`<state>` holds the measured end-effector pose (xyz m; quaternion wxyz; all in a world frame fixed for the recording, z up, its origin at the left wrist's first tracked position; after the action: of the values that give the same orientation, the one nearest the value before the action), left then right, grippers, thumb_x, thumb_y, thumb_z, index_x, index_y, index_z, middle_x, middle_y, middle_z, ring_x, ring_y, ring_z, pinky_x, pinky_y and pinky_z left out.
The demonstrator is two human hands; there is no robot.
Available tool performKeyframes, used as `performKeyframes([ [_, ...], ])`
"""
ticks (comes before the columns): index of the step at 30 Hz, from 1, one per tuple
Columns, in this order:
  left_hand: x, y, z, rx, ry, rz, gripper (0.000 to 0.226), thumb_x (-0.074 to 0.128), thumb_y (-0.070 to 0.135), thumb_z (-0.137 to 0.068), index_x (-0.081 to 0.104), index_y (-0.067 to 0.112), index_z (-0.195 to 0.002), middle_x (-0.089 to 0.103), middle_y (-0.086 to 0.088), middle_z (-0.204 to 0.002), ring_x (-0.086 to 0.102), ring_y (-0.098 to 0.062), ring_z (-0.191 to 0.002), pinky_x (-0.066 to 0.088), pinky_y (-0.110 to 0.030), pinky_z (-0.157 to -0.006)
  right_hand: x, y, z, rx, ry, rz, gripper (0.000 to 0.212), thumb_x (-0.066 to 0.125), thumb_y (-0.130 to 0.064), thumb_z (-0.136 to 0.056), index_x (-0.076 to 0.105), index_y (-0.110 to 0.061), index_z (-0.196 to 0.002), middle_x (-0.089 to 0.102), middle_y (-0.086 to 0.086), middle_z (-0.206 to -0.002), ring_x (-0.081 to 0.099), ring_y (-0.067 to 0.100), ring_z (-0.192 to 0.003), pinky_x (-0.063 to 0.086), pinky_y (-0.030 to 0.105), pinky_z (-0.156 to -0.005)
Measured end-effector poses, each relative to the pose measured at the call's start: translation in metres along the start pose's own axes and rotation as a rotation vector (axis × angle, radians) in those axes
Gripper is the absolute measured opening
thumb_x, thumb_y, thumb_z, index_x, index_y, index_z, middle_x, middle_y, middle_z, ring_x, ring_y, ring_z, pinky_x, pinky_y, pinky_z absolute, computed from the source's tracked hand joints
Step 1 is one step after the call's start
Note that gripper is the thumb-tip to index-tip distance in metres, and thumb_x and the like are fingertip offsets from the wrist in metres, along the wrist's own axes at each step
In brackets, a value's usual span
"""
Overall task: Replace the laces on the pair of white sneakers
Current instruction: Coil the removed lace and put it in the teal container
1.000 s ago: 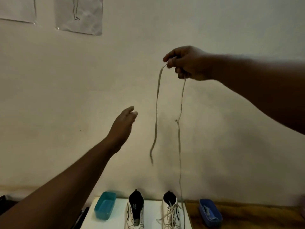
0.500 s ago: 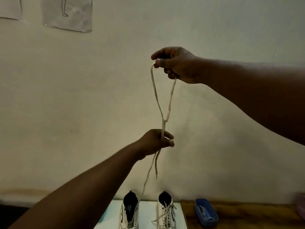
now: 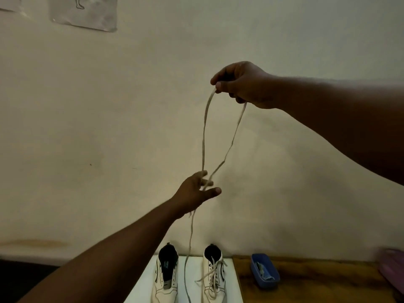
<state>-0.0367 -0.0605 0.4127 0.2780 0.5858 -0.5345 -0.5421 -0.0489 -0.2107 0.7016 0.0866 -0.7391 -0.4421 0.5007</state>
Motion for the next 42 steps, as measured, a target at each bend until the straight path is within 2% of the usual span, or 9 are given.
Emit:
performKeyframes([
  [3, -0.01, 0.037, 0.01, 0.124, -0.017, 0.244, 0.075, 0.074, 0.058, -0.085, 0.043, 0.031, -0.149, 0.058, 0.014, -0.141, 0.053, -0.003, -0.127, 0.044, -0.03, -0.102, 0.006, 0.001, 0.006, -0.018, -0.019, -0.016, 0.014, 0.067, -0.014, -0.099, 0.075, -0.02, -0.11, 0.076, -0.005, -0.094, 0.051, 0.011, -0.07, 0.047, 0.024, -0.061],
  [6, -0.026, 0.08, 0.012, 0.147, 0.095, 0.357, 0.03, 0.054, 0.049, -0.102, 0.067, 0.024, -0.114, 0.074, 0.009, -0.116, 0.065, -0.008, -0.119, 0.046, -0.036, -0.101, 0.012, 0.002, 0.009, -0.059, -0.025, 0.004, 0.015, 0.067, -0.013, -0.099, 0.075, -0.02, -0.11, 0.076, -0.002, -0.097, 0.055, 0.006, -0.068, 0.048, 0.019, -0.061],
  [9, -0.04, 0.092, 0.017, 0.079, 0.09, 0.433, 0.028, 0.047, 0.04, -0.107, 0.062, 0.02, -0.095, 0.072, 0.005, -0.088, 0.072, -0.017, -0.104, 0.047, -0.04, -0.101, 0.008, 0.01, 0.011, -0.087, 0.137, 0.094, 0.013, 0.066, -0.013, -0.1, 0.075, -0.017, -0.109, 0.071, -0.002, -0.099, 0.059, -0.007, -0.062, 0.043, 0.007, -0.053],
  [17, -0.057, 0.088, 0.058, -0.045, -0.113, 0.648, 0.028, 0.041, 0.033, -0.11, 0.061, 0.02, -0.094, 0.058, 0.002, -0.08, 0.066, -0.019, -0.087, 0.047, -0.037, -0.09, 0.01, 0.072, 0.011, 0.185, 0.412, 0.028, 0.014, 0.062, -0.008, -0.1, 0.074, -0.016, -0.1, 0.069, 0.003, -0.095, 0.07, 0.017, -0.082, 0.041, 0.015, -0.039],
  [24, -0.073, 0.144, 0.067, 0.074, -0.232, 0.868, 0.027, 0.041, 0.033, -0.108, 0.063, 0.021, -0.099, 0.059, 0.003, -0.085, 0.065, -0.019, -0.085, 0.046, -0.037, -0.089, 0.05, 0.118, 0.004, 0.393, 0.501, -0.016, 0.023, 0.062, -0.006, -0.097, 0.071, -0.02, -0.08, 0.072, 0.008, -0.093, 0.074, 0.027, -0.087, 0.059, 0.033, -0.063],
  [26, -0.078, 0.155, 0.067, 0.132, -0.237, 0.852, 0.028, 0.04, 0.032, -0.109, 0.064, 0.02, -0.099, 0.061, 0.003, -0.084, 0.066, -0.018, -0.085, 0.048, -0.037, -0.088, 0.064, 0.133, 0.009, 0.479, 0.479, 0.008, 0.027, 0.063, -0.006, -0.095, 0.069, -0.022, -0.074, 0.073, 0.01, -0.093, 0.073, 0.028, -0.09, 0.063, 0.041, -0.079],
  [31, -0.087, 0.16, 0.053, 0.147, -0.145, 0.726, 0.03, 0.038, 0.029, -0.111, 0.065, 0.015, -0.113, 0.071, 0.0, -0.096, 0.069, -0.022, -0.096, 0.055, -0.037, -0.088, 0.112, 0.11, 0.032, 0.378, 0.165, -0.351, 0.013, 0.06, -0.023, -0.101, 0.071, -0.017, -0.105, 0.071, 0.007, -0.114, 0.066, 0.018, -0.096, 0.05, 0.029, -0.075],
  [36, -0.096, 0.151, 0.036, 0.094, -0.064, 0.666, 0.032, 0.04, 0.024, -0.111, 0.063, 0.008, -0.125, 0.074, -0.008, -0.111, 0.07, -0.024, -0.1, 0.056, -0.045, -0.094, 0.154, 0.048, 0.057, 0.167, -0.139, -0.91, 0.037, 0.039, -0.037, -0.108, 0.061, -0.016, -0.13, 0.063, 0.013, -0.113, 0.061, 0.029, -0.11, 0.047, 0.055, -0.107],
  [42, -0.105, 0.149, 0.035, 0.13, -0.053, 0.684, 0.029, 0.042, 0.016, -0.11, 0.063, 0.007, -0.128, 0.074, -0.008, -0.112, 0.072, -0.02, -0.097, 0.061, -0.033, -0.085, 0.174, 0.043, 0.066, 0.166, -0.115, -0.981, 0.026, 0.038, -0.023, -0.109, 0.06, -0.01, -0.113, 0.061, 0.006, -0.083, 0.056, 0.022, -0.075, 0.054, 0.035, -0.073],
])
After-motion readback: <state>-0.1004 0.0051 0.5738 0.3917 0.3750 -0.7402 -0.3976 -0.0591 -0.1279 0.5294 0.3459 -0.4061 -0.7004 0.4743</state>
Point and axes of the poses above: each hand's wrist, its own z-axis away from the middle knuckle, its own x-axis out of the palm, y = z × x, the point moved 2 cm from there along -z, towards the middle knuckle
